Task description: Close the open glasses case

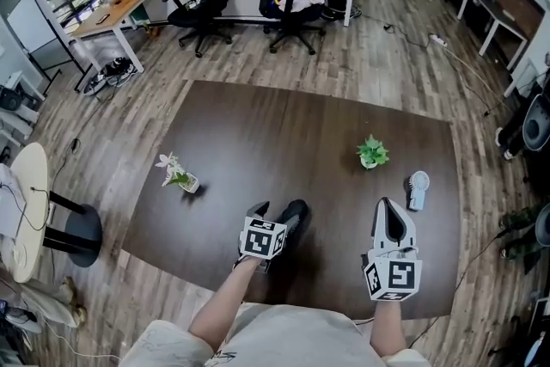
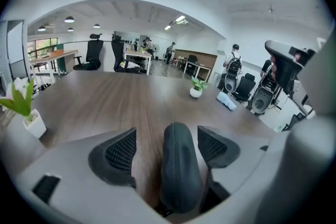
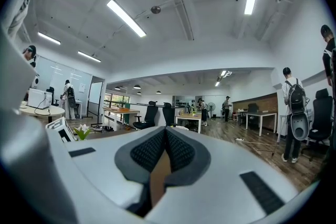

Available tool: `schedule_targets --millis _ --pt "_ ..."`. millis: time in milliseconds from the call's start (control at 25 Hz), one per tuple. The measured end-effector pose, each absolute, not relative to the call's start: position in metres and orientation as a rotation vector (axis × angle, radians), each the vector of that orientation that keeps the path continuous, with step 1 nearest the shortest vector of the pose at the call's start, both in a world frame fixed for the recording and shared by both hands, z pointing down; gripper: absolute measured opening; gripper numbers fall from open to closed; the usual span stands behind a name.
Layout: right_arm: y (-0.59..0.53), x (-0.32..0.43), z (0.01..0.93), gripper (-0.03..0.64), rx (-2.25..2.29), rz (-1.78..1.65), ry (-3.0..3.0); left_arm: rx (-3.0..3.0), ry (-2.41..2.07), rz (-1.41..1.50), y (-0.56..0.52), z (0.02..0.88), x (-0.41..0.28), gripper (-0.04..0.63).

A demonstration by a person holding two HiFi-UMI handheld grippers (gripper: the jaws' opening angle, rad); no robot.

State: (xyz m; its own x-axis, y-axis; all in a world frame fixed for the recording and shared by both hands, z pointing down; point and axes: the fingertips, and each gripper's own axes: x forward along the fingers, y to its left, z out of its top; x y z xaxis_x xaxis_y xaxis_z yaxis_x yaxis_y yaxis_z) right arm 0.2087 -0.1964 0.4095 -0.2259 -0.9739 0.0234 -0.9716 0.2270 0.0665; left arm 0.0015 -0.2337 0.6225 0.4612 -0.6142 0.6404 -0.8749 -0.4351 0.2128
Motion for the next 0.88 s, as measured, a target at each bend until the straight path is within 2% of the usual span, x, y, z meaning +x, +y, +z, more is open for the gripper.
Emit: schedule_targets --millis 640,880 --pt "-0.206 0.247 0.322 0.002 2.070 -0.316 -2.366 2.678 -1.787 0.014 -0.262 0.362 -0.030 0.359" --pt "-0.201 0.260 0.310 0.002 2.121 -0.332 -2.334 2.753 -1.776 -0.160 -0.247 0.324 -0.021 0.362"
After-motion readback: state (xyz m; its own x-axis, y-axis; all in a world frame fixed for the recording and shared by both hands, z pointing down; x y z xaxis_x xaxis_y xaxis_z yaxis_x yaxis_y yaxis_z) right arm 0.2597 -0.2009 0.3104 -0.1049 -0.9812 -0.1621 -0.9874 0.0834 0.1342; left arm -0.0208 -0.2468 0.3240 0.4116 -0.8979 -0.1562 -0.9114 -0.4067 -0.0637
